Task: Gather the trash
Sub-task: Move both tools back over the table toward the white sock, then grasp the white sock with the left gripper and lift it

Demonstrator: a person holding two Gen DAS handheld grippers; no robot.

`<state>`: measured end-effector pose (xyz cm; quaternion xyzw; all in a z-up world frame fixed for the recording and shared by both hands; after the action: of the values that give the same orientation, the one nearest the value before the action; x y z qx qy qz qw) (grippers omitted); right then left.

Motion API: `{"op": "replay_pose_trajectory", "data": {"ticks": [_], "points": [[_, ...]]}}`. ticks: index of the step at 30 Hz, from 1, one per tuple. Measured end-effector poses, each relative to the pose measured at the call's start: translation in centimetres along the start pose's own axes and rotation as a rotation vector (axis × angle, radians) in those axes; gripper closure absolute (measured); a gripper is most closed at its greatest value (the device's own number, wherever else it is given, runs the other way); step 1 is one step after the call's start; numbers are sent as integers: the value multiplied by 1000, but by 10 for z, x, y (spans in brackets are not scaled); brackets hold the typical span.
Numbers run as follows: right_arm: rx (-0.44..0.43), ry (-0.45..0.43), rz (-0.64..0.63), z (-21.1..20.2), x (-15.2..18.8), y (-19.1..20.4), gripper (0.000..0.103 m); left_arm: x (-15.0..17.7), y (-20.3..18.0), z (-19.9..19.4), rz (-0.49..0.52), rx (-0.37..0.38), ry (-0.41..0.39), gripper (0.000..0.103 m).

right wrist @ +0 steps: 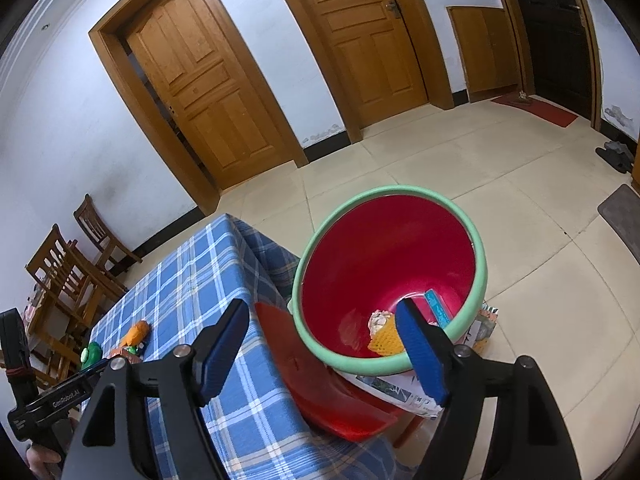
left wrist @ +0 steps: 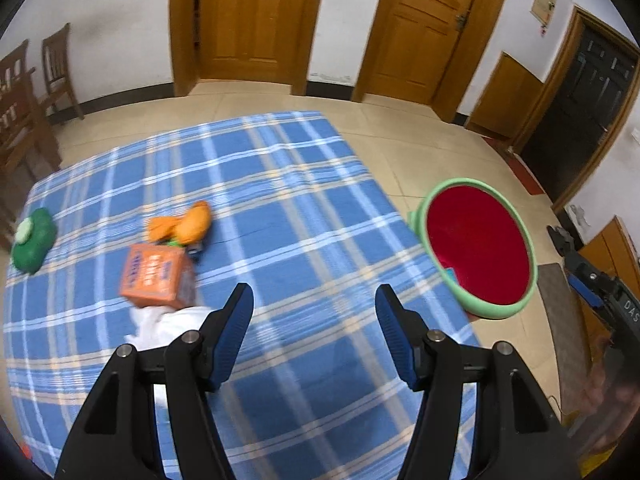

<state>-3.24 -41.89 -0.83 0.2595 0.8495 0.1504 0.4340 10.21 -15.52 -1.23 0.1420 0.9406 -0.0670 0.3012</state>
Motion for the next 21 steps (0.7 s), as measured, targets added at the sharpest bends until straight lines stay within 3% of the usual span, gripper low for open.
{"op": "replay_pose_trajectory", "data": {"ticks": [15, 21], "points": [[-5, 42, -16, 12, 9, 12, 24, 25, 69, 17, -105, -142, 42, 40], [-10, 60, -22, 16, 12, 18, 24, 32, 85, 31, -140, -151, 65, 40]]}}
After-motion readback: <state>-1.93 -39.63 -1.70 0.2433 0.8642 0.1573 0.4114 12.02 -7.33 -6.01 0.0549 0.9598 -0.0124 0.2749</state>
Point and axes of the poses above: each gripper's, at about its wrist camera, not at the fingertips, and z roughly the way its jaws point, y to its left, x to its underside, the point moved 2 cm from there along z, roughly the way its jaws point, and after that the axes turned 9 degrees about -x, right-handed, at the moved point
